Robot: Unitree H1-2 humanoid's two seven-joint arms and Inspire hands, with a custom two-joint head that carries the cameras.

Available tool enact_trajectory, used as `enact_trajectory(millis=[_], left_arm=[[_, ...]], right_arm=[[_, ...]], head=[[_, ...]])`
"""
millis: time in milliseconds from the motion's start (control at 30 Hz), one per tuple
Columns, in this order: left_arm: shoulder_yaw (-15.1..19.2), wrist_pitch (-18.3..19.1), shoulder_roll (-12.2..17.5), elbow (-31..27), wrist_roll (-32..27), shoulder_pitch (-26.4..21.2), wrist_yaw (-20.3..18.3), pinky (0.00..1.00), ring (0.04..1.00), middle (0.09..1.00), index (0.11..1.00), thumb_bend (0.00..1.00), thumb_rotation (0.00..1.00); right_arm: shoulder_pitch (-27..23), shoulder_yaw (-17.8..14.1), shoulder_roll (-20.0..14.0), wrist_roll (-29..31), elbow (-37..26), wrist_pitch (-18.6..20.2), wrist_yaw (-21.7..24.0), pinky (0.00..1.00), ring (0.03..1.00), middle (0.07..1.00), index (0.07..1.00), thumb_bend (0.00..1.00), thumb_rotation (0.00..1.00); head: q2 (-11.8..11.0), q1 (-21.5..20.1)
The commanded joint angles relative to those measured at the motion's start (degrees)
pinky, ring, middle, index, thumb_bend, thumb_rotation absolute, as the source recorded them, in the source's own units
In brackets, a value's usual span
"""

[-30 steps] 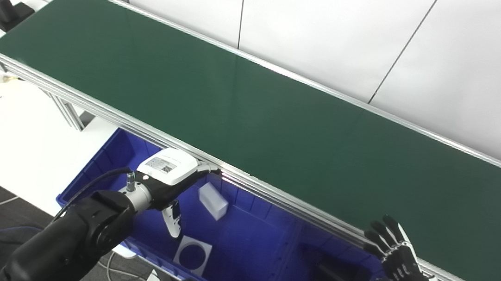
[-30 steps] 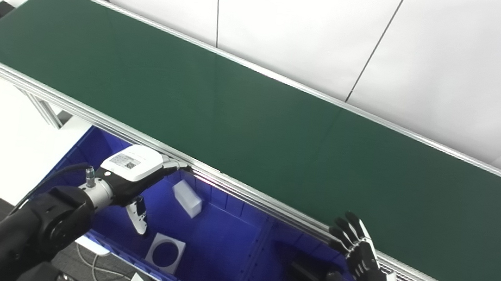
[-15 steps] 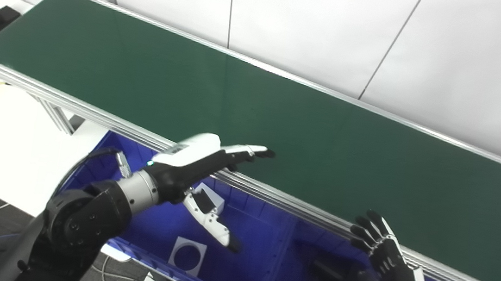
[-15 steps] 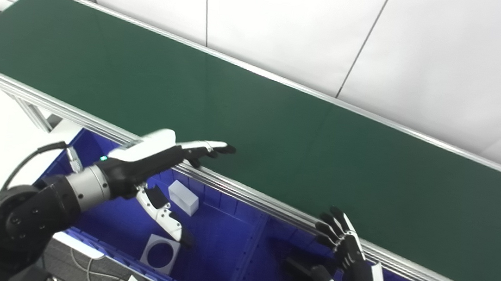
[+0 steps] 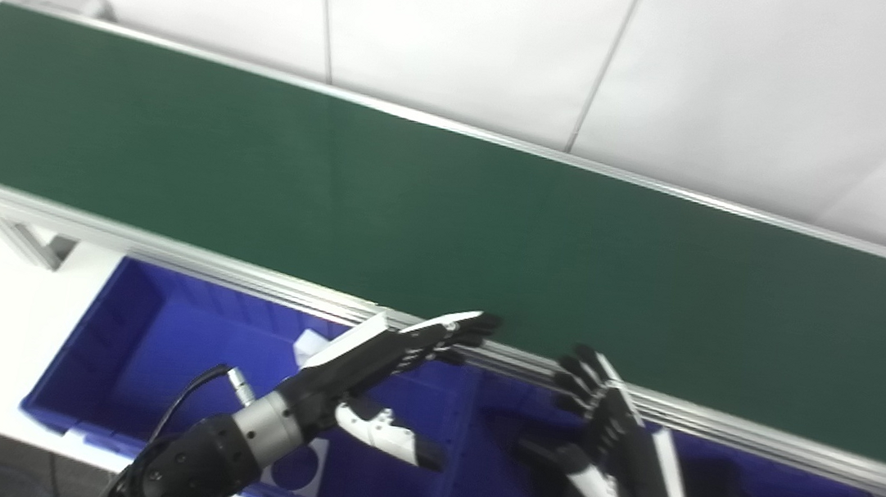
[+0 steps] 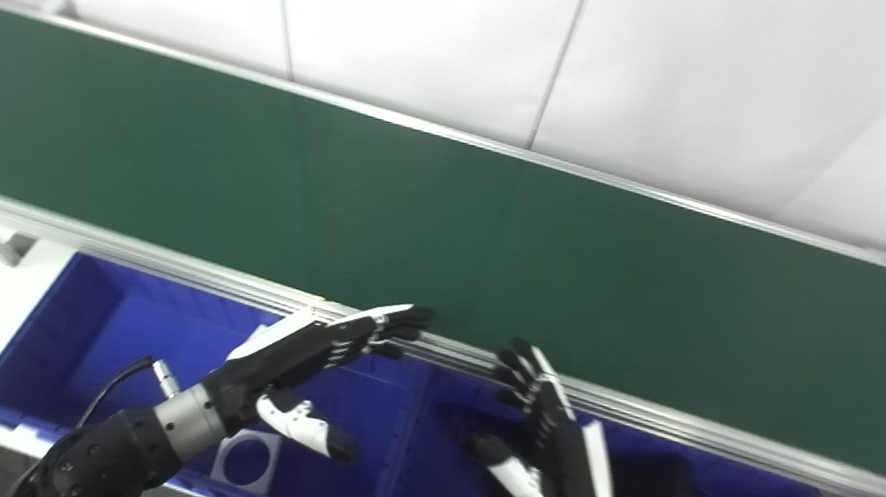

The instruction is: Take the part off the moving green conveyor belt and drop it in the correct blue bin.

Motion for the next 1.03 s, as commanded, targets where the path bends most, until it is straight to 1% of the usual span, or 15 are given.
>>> enact_trajectory(millis=[0, 33, 67, 100, 133, 167, 200, 233, 300, 433, 600, 800, 900, 1000], left_arm=[[0.0, -4.2, 0.0, 1.7, -3.4, -1.1, 0.3, 0.88, 0.936, 0.939, 0.923, 1.00, 0.55], [0.0, -4.9, 0.0, 3.3, -4.3, -1.4, 0.3, 0.88, 0.934, 0.939, 0.926, 1.00, 0.55], [0.2, -5.4, 0.1, 4.8, -5.4, -1.6, 0.1, 0.88, 0.932, 0.939, 0.927, 1.00, 0.54], [0.4, -6.1, 0.1, 6.4, -6.5, -1.7, 0.0, 0.88, 0.931, 0.938, 0.928, 1.00, 0.54], [0.7, -6.7, 0.3, 7.8, -7.5, -1.9, -0.2, 0.88, 0.929, 0.936, 0.929, 1.00, 0.53], [1.0, -7.1, 0.6, 8.9, -8.6, -2.2, -0.4, 0.88, 0.926, 0.933, 0.929, 1.00, 0.53], [1.3, -7.5, 0.9, 9.8, -9.7, -2.4, -0.7, 0.89, 0.926, 0.932, 0.929, 1.00, 0.54], [1.5, -7.8, 1.1, 10.4, -10.4, -2.6, -0.8, 0.89, 0.926, 0.931, 0.929, 1.00, 0.55], [2.5, -8.5, 1.4, 12.4, -12.6, -3.1, -1.2, 0.88, 0.921, 0.927, 0.928, 1.00, 0.55], [3.7, -10.5, 1.7, 15.6, -14.9, -3.9, -1.6, 0.87, 0.910, 0.920, 0.928, 0.99, 0.54], [4.5, -12.6, 1.6, 18.0, -15.6, -4.6, -1.5, 0.86, 0.901, 0.911, 0.917, 0.98, 0.51], [5.3, -13.6, 1.1, 19.2, -16.3, -5.0, -0.8, 0.86, 0.904, 0.901, 0.900, 0.98, 0.49], [5.4, -13.7, 1.2, 19.0, -16.1, -4.9, -0.8, 0.86, 0.906, 0.899, 0.896, 0.98, 0.47], [5.4, -13.6, 1.5, 18.6, -15.8, -4.8, -0.6, 0.87, 0.905, 0.900, 0.898, 0.97, 0.46]], right_arm=[[-0.2, 0.5, 1.3, -0.5, -0.4, -3.6, -1.1, 0.76, 0.831, 0.865, 0.911, 0.86, 0.72], [-0.2, 0.6, 1.6, -0.8, -0.1, -3.8, -1.4, 0.76, 0.834, 0.867, 0.914, 0.85, 0.72], [-0.2, 0.8, 2.0, -1.1, 0.3, -4.2, -1.7, 0.76, 0.836, 0.869, 0.916, 0.85, 0.72], [-0.2, 1.0, 2.3, -1.4, 0.7, -4.4, -2.0, 0.76, 0.837, 0.870, 0.917, 0.85, 0.72], [-0.2, 1.2, 2.6, -1.7, 1.0, -4.6, -2.3, 0.76, 0.839, 0.872, 0.919, 0.85, 0.72], [-0.3, 1.3, 3.0, -2.1, 1.3, -4.7, -2.7, 0.76, 0.841, 0.873, 0.920, 0.85, 0.72], [-0.4, 1.5, 3.3, -2.5, 1.7, -4.8, -3.1, 0.76, 0.843, 0.876, 0.922, 0.86, 0.73], [-0.5, 1.5, 3.6, -2.8, 1.9, -4.9, -3.3, 0.76, 0.844, 0.877, 0.923, 0.86, 0.73], [-0.8, 1.8, 4.3, -3.4, 2.8, -5.2, -3.8, 0.77, 0.848, 0.881, 0.925, 0.85, 0.73], [-1.0, 2.2, 5.2, -4.2, 3.3, -4.4, -4.8, 0.78, 0.857, 0.886, 0.928, 0.85, 0.72], [-1.2, 2.4, 5.7, -4.8, 3.4, -3.9, -5.3, 0.78, 0.854, 0.883, 0.926, 0.85, 0.71], [-1.3, 2.5, 6.0, -5.3, 3.6, -4.1, -5.7, 0.78, 0.851, 0.881, 0.923, 0.85, 0.72], [-1.2, 2.8, 6.1, -5.3, 3.5, -3.9, -6.1, 0.77, 0.850, 0.880, 0.920, 0.86, 0.72], [-1.2, 3.0, 6.1, -5.2, 3.3, -3.9, -6.2, 0.78, 0.846, 0.876, 0.920, 0.85, 0.71]], head=[[-0.4, -2.4], [-0.5, -2.7], [-0.6, -4.7], [-0.6, -4.7], [-0.9, -6.5], [-0.9, -6.8], [-1.1, -8.3], [-1.1, -8.3], [-1.4, -10.8], [-1.4, -11.6], [-1.2, -11.1], [-0.8, -10.8], [-0.7, -10.5], [-0.5, -10.1]])
